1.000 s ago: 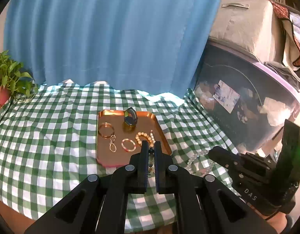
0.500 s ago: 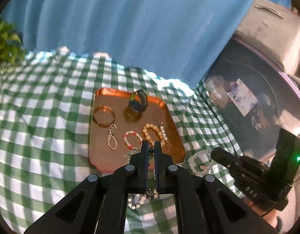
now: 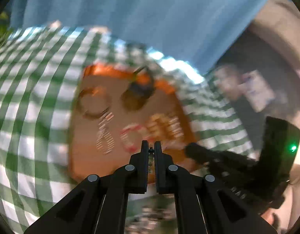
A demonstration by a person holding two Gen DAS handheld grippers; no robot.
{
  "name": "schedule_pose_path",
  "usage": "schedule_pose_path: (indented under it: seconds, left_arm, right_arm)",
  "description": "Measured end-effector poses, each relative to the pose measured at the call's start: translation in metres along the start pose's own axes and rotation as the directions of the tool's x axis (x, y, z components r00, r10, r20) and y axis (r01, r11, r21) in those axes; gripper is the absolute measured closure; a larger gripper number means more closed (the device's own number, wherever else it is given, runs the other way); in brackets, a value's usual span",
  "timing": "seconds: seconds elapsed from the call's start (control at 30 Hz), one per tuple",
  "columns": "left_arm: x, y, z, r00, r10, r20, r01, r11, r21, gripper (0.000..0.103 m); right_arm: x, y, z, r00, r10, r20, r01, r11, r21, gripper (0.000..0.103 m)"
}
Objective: Organize jewelry
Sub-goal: 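Lower both pieces onto the tray and open both tools, then withdraw both open tools from the tray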
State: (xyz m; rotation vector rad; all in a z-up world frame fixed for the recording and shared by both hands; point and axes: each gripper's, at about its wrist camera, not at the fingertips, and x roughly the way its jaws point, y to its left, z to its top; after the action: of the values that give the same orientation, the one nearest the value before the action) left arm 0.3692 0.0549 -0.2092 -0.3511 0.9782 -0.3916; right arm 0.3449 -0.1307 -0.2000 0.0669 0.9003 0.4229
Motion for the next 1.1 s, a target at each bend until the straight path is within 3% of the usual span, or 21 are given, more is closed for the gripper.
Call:
schedule_pose_path:
  seconds: [0.17, 0.27, 0.3, 0.37, 0.4, 0.43, 0.47, 0.5, 0.6, 0.77, 0.93, 1.1]
  left_arm:
    - [0.022, 0.011, -0.02, 0.995, 0.092, -0.044, -0.09, 0.995, 0.037, 0.098]
    - [0.029, 0.009, -0.023, 0.987, 0.156, -0.029, -0.153, 0.985, 0.075, 0.098]
    - [0.028, 0.007, -0.024, 0.982, 0.189, -0.012, -0.188, 0.978, 0.09, 0.097]
    - [0.024, 0.001, -0.023, 0.971, 0.24, -0.004, -0.238, 0.965, 0.106, 0.09]
    - [0.022, -0.002, -0.023, 0.966, 0.257, -0.006, -0.255, 0.961, 0.111, 0.074]
    - [0.016, -0.008, -0.024, 0.963, 0.269, 0.004, -0.268, 0.956, 0.119, 0.051]
    - [0.009, -0.011, -0.026, 0.962, 0.272, 0.026, -0.273, 0.953, 0.128, 0.039]
    - [-0.004, -0.019, -0.029, 0.958, 0.277, 0.07, -0.284, 0.948, 0.141, 0.026]
    - [-0.037, -0.037, -0.036, 0.95, 0.282, 0.135, -0.302, 0.939, 0.162, 0.025]
    - [-0.083, -0.057, -0.048, 0.959, 0.246, 0.143, -0.264, 0.956, 0.125, 0.024]
    - [-0.129, -0.075, -0.073, 0.955, 0.237, 0.179, -0.258, 0.96, 0.106, 0.023]
    - [-0.164, -0.086, -0.098, 0.952, 0.238, 0.192, -0.26, 0.96, 0.1, 0.023]
  right_arm:
    - [0.035, -0.025, -0.026, 0.992, -0.083, -0.095, 0.086, 0.996, 0.028, 0.096]
    - [0.035, -0.026, -0.03, 0.99, -0.121, -0.077, 0.122, 0.993, 0.003, 0.097]
    - [0.034, -0.022, -0.03, 0.983, -0.174, -0.062, 0.173, 0.985, -0.028, 0.097]
    - [0.032, -0.015, -0.029, 0.97, -0.243, -0.023, 0.241, 0.968, -0.066, 0.089]
    - [0.029, -0.01, -0.027, 0.971, -0.24, -0.023, 0.237, 0.969, -0.074, 0.084]
    - [0.027, -0.007, -0.027, 0.976, -0.217, -0.03, 0.214, 0.974, -0.074, 0.066]
    - [0.023, -0.005, -0.027, 0.98, -0.196, -0.023, 0.194, 0.979, -0.07, 0.049]
    - [0.014, -0.001, -0.026, 0.982, -0.188, 0.003, 0.188, 0.98, -0.064, 0.045]
    - [-0.01, 0.008, -0.027, 0.982, -0.184, 0.044, 0.186, 0.982, -0.042, 0.041]
    - [-0.048, 0.023, -0.037, 0.977, -0.209, 0.046, 0.209, 0.978, 0.01, 0.031]
    - [-0.098, 0.04, -0.055, 0.966, -0.243, 0.091, 0.24, 0.97, 0.043, 0.024]
    - [-0.15, 0.057, -0.076, 0.933, -0.316, 0.171, 0.305, 0.948, 0.086, 0.015]
